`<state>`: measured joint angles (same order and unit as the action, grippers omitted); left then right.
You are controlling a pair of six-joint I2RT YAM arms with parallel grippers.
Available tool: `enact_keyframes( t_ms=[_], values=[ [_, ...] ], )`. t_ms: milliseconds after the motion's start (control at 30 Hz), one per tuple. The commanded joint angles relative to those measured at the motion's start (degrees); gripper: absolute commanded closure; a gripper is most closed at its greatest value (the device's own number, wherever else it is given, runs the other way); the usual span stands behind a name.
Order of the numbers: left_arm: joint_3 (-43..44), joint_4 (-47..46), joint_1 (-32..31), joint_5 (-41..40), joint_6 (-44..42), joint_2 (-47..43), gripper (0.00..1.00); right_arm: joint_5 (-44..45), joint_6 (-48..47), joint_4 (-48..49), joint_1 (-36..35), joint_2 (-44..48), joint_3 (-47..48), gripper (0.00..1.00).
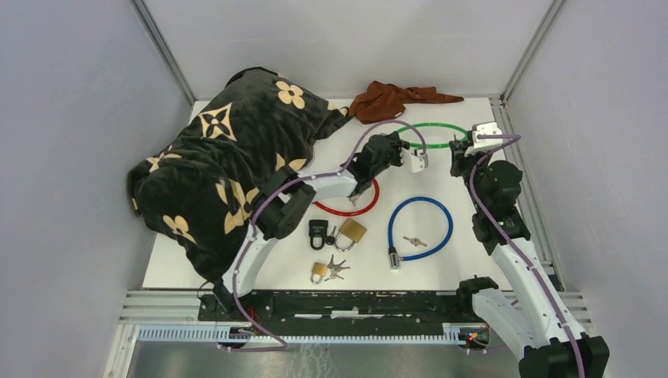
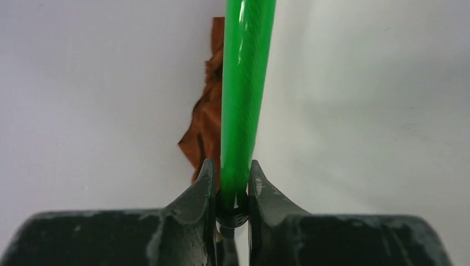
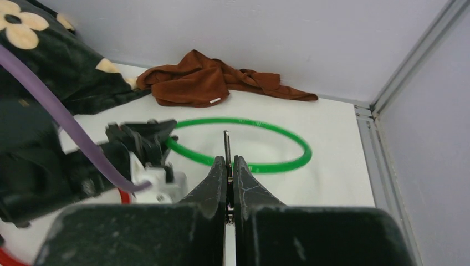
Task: Lock with the key
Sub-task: Place the lock at the center of the board, then place the key at the center of the board.
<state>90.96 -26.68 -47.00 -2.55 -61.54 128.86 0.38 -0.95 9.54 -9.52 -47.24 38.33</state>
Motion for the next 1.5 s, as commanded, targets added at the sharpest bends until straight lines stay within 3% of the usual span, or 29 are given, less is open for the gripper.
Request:
enact_keyframes(
  t_ms=[0,67,133,200,267,300,467,567,700,833,967,1133,1333,1467],
  values=[
    [6.0,-8.0,-3.2,-5.2,-6.2,7.9,0.98,4.5,-1.9,-1.1,0.6,2.5,0.9,1.00],
    [8.6,-5.2,-3.7,-5.2,-5.2,9.6,0.98,4.0,-1.9,-1.2,0.6,2.7,1.1,1.00],
    [9.5,-1.6,-4.1,-5.0,-4.1,10.0,0.83,3.3,-1.9,-1.3,0.7,2.4,1.1,1.00],
    [8.1,1.1,-4.6,-4.8,-2.5,8.8,0.49,3.0,-1.8,-1.2,0.7,1.7,1.1,1.00],
    [5.0,3.3,-5.0,-4.0,-2.0,6.0,0.07,1.8,-1.7,-0.7,0.9,0.0,1.4,1.00],
    [3.3,4.8,-5.1,-3.5,-2.0,4.3,0.01,0.7,-1.7,-0.1,1.2,-1.2,1.8,1.00],
    [-2.3,24.8,-5.3,-1.3,0.7,-8.9,0.00,-4.8,-0.5,1.9,4.0,-14.6,6.3,1.00],
    [-5.8,38.5,-4.5,1.8,7.2,-18.5,0.00,-7.7,0.9,4.6,5.6,-24.2,8.4,1.00],
    [-10.3,47.1,-2.6,5.2,26.2,-30.1,0.00,-9.5,2.8,4.3,7.1,-38.1,14.7,1.00],
    [-17.2,47.1,1.2,4.2,44.6,-40.0,0.00,-8.9,2.9,-1.8,7.8,-49.1,22.2,0.98],
    [-27.0,44.2,5.9,1.9,50.0,-48.9,0.00,-8.8,2.7,-5.2,7.8,-54.7,24.8,0.82],
    [-34.8,38.7,13.8,1.3,52.9,-56.1,0.00,-7.2,1.4,-9.4,7.7,-54.4,25.2,0.54],
    [-44.9,29.0,20.3,-2.9,56.4,-65.9,0.00,-3.9,-1.3,-14.1,7.8,-44.8,24.2,0.14],
    [-55.1,21.6,26.1,-6.9,61.2,-73.7,0.00,-3.2,0.7,-9.2,7.8,-32.4,13.9,0.10]
  ],
)
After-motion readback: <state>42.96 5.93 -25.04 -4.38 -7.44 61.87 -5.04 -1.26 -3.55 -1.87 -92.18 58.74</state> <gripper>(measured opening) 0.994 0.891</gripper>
